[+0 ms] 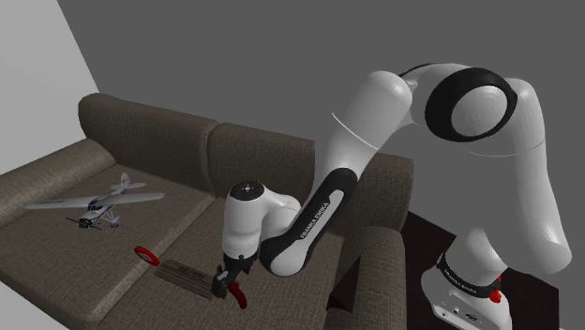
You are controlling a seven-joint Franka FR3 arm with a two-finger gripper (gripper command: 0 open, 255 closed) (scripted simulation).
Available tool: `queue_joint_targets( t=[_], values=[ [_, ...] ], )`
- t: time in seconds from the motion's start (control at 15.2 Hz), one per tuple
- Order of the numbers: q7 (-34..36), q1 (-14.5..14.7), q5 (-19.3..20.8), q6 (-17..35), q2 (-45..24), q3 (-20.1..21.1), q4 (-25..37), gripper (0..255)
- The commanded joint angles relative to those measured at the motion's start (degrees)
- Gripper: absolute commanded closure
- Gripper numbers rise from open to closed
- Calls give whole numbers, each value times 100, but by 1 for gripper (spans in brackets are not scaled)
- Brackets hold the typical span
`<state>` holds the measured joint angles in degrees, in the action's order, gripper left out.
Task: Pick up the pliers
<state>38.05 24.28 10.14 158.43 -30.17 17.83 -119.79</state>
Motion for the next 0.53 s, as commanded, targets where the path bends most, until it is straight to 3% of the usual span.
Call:
queue_joint_targets(
  t=[0.0,0.33,0.4,0.46],
  values=[
    [53,69,59,114,-133,-66,25,0],
    [103,158,144,301,-376,-177,85,0],
    [101,153,140,294,-362,-172,77,255],
    [101,154,141,295,-365,-173,80,255]
  ],
)
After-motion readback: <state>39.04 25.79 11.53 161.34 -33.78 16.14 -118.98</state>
